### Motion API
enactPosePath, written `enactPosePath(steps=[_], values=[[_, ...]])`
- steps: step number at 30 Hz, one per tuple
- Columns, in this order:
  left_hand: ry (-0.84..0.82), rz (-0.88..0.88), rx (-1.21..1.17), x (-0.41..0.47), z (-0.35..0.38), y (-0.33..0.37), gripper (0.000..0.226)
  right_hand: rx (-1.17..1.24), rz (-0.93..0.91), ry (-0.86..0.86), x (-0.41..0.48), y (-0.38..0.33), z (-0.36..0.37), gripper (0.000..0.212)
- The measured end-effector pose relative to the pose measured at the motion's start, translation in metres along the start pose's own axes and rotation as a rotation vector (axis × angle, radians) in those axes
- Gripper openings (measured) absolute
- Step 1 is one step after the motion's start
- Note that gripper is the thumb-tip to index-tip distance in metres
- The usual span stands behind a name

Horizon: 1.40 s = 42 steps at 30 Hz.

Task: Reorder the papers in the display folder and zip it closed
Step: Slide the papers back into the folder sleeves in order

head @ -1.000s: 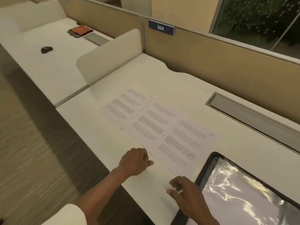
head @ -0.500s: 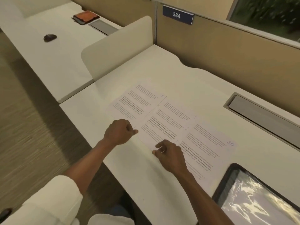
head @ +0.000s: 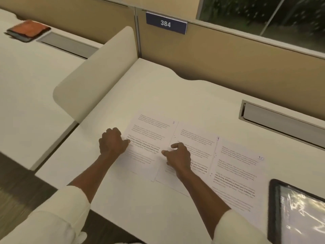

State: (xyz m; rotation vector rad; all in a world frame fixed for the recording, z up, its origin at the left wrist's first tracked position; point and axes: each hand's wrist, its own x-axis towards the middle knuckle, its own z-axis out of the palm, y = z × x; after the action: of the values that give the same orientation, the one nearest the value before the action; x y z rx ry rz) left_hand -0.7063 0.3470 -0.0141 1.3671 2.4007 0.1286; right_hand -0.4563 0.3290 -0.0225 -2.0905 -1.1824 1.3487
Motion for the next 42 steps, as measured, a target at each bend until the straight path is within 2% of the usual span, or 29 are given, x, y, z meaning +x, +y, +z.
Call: enactPosePath(steps=[5,11,17,21,23,27,30,33,36,42], values=[[-0.092,-0.089,-0.150,0.026,0.006,0.008,0.077,-0.066,0.052,0.083,0.011,-0.012,0.017,0.057],[-0.211,-0.216,-0.266,0.040,0.008,0.020,0.087,-0.211,0.041,0.116,0.007,-0.013,0.028,0.059],[-0.289,-0.231,-0.364,0.039,0.003,0.020,0.063,-0.258,0.016,0.156,0.004,-0.011,0.033,0.050],[-0.306,-0.097,-0.470,0.030,-0.006,0.018,0.026,-0.235,-0.003,0.164,0.004,-0.007,0.033,0.044],[-0.283,-0.047,-0.512,0.025,-0.013,0.017,0.025,-0.171,-0.011,0.169,0.006,-0.005,0.030,0.045],[-0.271,0.011,-0.647,0.007,-0.035,0.010,0.049,0.109,0.012,0.132,0.002,-0.002,0.019,0.052],[-0.294,0.059,-0.779,-0.013,-0.054,0.007,0.032,0.342,0.016,0.024,-0.012,-0.008,0.004,0.046],[-0.357,0.079,-0.873,-0.037,-0.067,0.010,0.033,0.521,-0.011,-0.062,-0.028,-0.009,-0.013,0.033],[-0.418,0.111,-0.911,-0.059,-0.065,0.018,0.032,0.608,-0.017,-0.030,-0.045,0.003,-0.032,0.034],[-0.548,0.170,-0.881,-0.103,-0.036,0.045,0.027,0.614,-0.021,0.107,-0.096,0.052,-0.086,0.031]])
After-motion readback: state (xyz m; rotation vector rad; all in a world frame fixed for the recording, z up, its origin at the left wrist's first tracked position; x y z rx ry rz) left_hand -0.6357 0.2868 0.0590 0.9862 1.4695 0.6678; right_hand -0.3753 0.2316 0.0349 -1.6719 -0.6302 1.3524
